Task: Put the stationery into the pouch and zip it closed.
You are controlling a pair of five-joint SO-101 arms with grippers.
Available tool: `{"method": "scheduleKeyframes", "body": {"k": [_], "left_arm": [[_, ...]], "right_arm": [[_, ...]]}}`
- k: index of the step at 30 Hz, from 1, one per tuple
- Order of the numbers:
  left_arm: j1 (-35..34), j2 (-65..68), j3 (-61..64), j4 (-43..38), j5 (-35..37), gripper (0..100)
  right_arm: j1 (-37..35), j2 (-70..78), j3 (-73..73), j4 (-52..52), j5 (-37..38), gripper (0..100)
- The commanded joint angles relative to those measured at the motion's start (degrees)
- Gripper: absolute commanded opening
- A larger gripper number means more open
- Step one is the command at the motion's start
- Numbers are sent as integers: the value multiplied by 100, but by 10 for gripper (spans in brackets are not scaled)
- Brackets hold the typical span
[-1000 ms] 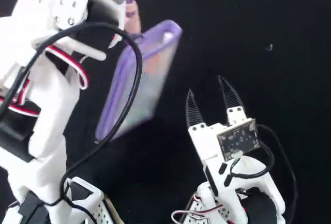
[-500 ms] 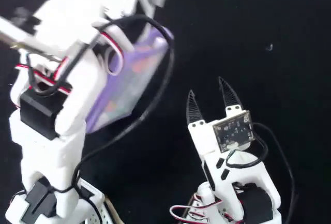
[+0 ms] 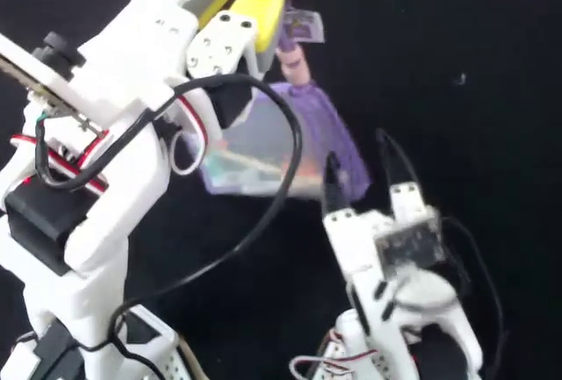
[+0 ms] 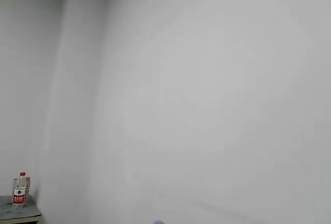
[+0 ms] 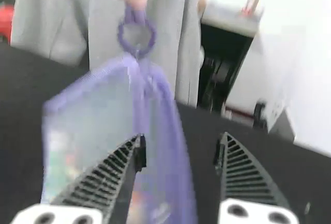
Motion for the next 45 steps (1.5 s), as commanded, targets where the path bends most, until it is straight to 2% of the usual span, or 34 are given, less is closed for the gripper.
{"method": "scheduleKeyframes", "body": {"k": [1,5,11,20,25,31,36,42,45], "left_arm": [[-13,-167,-198,229,-35,29],[-4,-167,-198,431,-26,29],[-4,-167,-233,440,-26,29],[-57,-273,-233,404,-26,29],[-75,-396,-198,18,-26,29],[-1262,-378,-154,-633,-26,29],[-2316,-448,356,-747,9,29],[-3178,-448,1051,-738,1037,30],[-3380,-448,1385,-738,1169,30]], "right_arm": [[-18,-690,-303,-229,-123,227],[-343,-549,-497,-448,-536,226],[-1002,-505,-549,-923,-519,226],[-1196,-505,-505,-105,-510,227],[-1187,-541,-611,220,202,229],[-1160,-505,-796,536,571,227],[-1160,-497,-488,334,571,227],[-1160,-497,84,-105,571,227],[-1160,-488,312,-158,563,227]]}}
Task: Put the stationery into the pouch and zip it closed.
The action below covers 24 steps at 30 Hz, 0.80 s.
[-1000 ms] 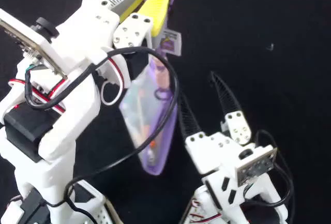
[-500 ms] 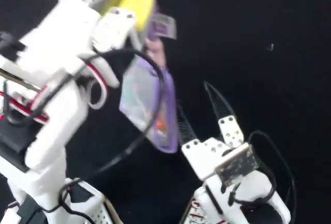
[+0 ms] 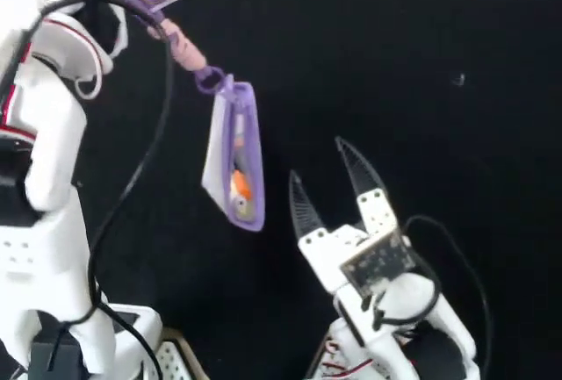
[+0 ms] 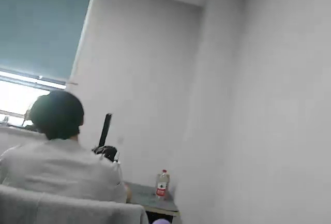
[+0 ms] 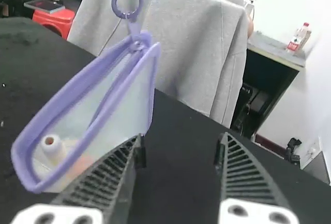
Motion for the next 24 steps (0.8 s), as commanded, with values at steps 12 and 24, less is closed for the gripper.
{"method": "scheduleKeyframes", "body": {"k": [12,24], "left_arm": [[-1481,-202,813,-105,1196,32],[-971,-2840,1341,325,941,33]], "right_arm": [[-26,-365,1077,-835,44,227],[-53,-374,1086,-826,44,227]]}}
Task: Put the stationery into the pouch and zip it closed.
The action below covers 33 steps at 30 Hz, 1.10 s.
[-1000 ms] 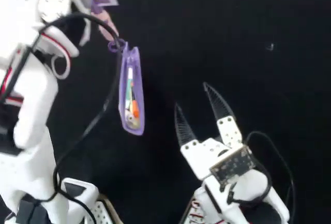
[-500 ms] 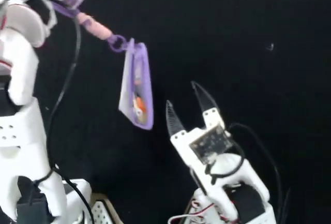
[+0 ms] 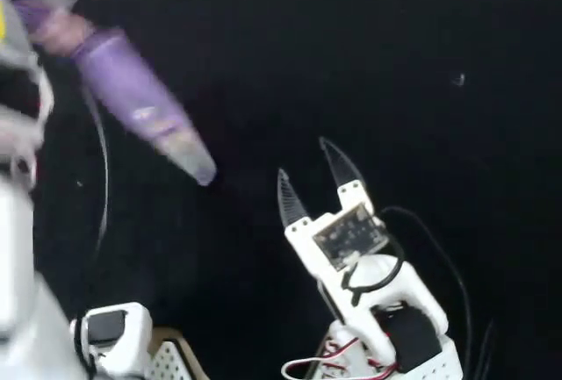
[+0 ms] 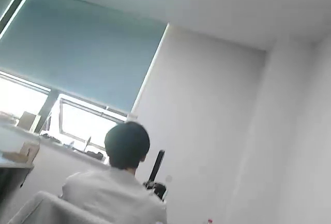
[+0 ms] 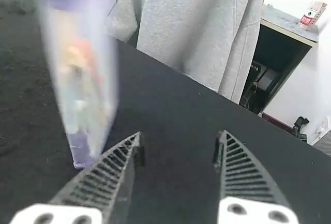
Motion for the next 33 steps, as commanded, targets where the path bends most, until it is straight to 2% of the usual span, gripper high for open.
{"method": "scheduleKeyframes", "body": {"k": [1,6,12,15,17,19,23,26,30,33], "left_arm": [[699,-1196,418,9,105,33],[1648,-1829,945,-308,-290,30],[1842,-1899,1789,-1046,-334,30],[1842,-1899,2158,-1363,-273,30],[1842,-1908,2316,-1503,79,30],[1842,-1908,2378,-1530,352,30],[1859,-1899,2413,-1530,431,30],[2308,-1899,2422,-1521,422,30],[3029,-1899,2642,-1591,396,30],[3248,-1881,3020,-2136,387,32]], "right_arm": [[-44,-374,-40,-141,44,227],[-44,-374,-48,-114,44,227],[-79,-382,-101,18,44,227],[-448,-382,-268,264,18,229],[-897,-382,-295,369,18,229],[-1292,-382,-242,387,18,230],[-1714,-391,-198,378,18,230],[-1837,-426,-207,185,0,230],[-1987,-409,-198,-193,-554,230],[-2101,-426,-189,-246,-695,230]]}}
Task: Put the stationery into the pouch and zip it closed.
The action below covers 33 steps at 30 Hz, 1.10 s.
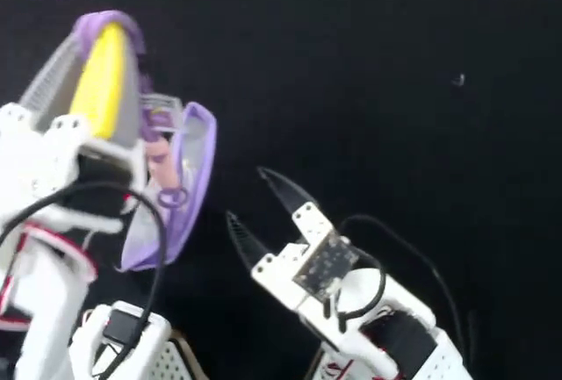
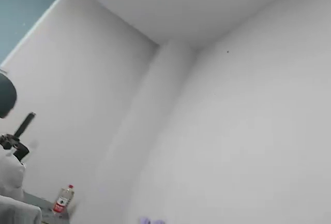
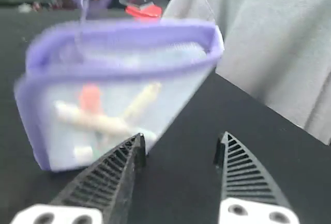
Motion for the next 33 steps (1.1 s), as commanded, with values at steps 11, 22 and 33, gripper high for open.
{"method": "scheduleKeyframes", "body": {"k": [11,22,33], "left_arm": [[910,1451,-31,-1969,-642,30],[910,2831,-2149,-1152,-677,30],[919,2866,-2404,-1143,-668,30]], "right_arm": [[-167,-426,-136,-185,-255,230],[-79,-435,-233,-26,-220,230],[800,-435,-251,-79,-255,230]]}}
